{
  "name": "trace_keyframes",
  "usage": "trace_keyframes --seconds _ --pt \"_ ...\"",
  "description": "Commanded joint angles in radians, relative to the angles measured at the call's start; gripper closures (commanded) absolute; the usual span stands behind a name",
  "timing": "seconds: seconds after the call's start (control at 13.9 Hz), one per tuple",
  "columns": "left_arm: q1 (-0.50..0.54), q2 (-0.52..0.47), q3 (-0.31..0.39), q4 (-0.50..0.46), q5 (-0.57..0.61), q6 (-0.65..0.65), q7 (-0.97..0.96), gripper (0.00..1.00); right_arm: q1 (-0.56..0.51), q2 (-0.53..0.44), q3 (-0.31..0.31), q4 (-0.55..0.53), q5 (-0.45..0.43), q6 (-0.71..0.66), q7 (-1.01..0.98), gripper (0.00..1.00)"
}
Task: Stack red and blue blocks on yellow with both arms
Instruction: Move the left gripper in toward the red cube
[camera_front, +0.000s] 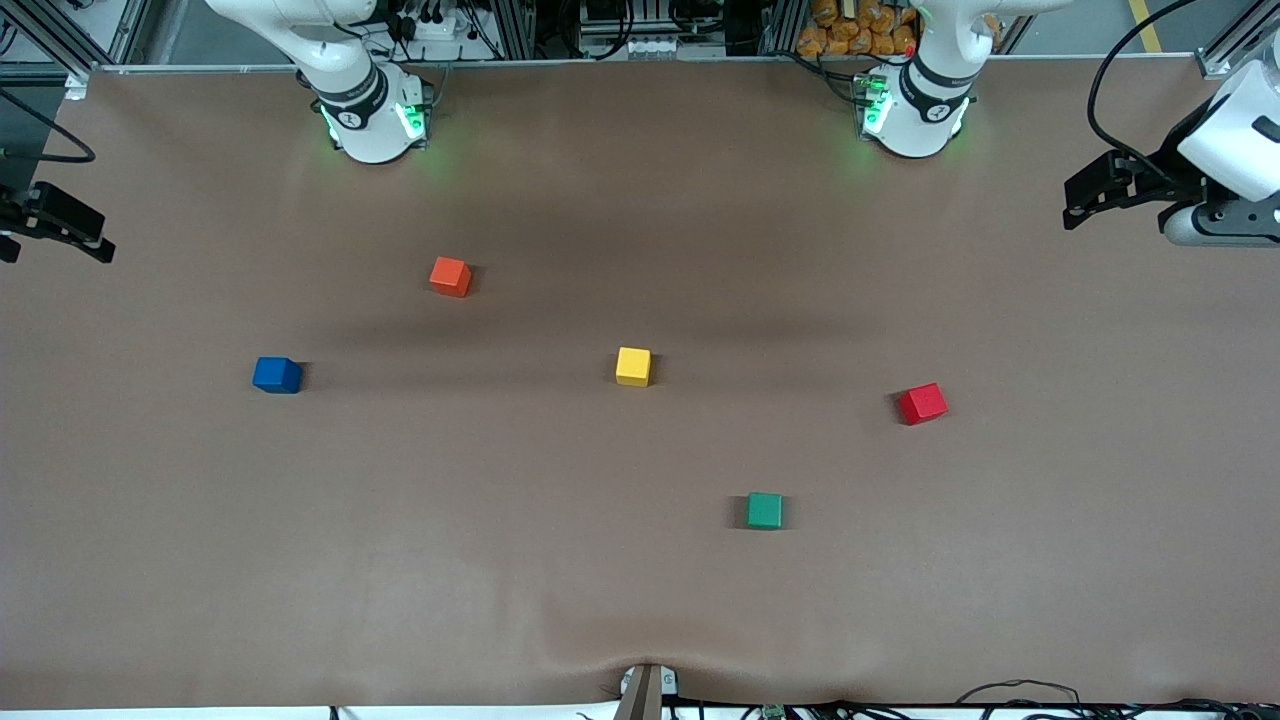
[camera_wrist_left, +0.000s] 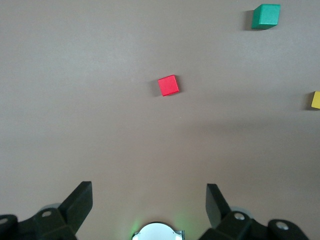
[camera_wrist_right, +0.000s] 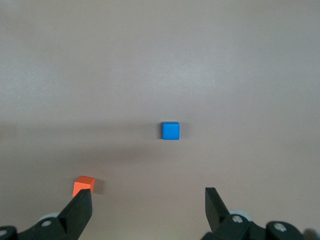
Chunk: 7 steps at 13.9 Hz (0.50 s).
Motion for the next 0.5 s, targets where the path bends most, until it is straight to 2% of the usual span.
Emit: trace_keyframes --seconds 0.0,0.43 --pt "0.008 0.010 0.004 0.026 -0.010 -0.023 0.011 0.00 -0.017 -0.021 0.009 -0.020 0.014 -0.001 0.013 0.00" --pt "0.011 0.012 0.008 0.025 -0.013 -0.020 -0.007 0.00 -0.019 -0.021 0.009 -0.020 0.014 -0.001 0.013 0.00"
